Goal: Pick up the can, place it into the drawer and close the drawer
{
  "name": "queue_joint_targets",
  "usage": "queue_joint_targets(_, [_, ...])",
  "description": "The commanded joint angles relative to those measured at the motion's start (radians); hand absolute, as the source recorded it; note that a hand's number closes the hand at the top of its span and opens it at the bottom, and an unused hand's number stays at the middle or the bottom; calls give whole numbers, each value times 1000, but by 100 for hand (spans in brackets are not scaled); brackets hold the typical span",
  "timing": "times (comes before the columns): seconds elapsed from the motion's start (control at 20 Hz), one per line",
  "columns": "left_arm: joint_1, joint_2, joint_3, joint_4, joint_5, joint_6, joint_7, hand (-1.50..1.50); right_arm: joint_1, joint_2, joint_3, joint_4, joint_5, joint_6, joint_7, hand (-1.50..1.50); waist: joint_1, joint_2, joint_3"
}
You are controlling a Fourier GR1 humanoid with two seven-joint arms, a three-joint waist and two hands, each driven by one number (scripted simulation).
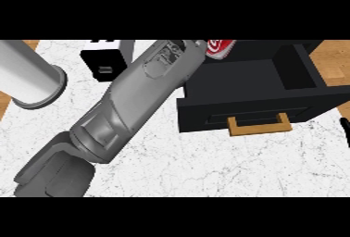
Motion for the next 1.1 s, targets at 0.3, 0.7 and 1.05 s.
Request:
queue_joint_targets(0.3, [13,0,-130,72,49,69,-73,150,-40,2,20,61,28,0,-39,-150,-26,7,1])
queue_joint_targets(0.7, [47,0,-195,82,95,102,-104,150,-115,-24,16,43,10,-21,47,-150,-43,14,0])
queue_joint_targets(1.05, [73,0,-200,125,120,162,-152,-150,-35,-8,26,24,26,8,-25,-150,-60,16,1])
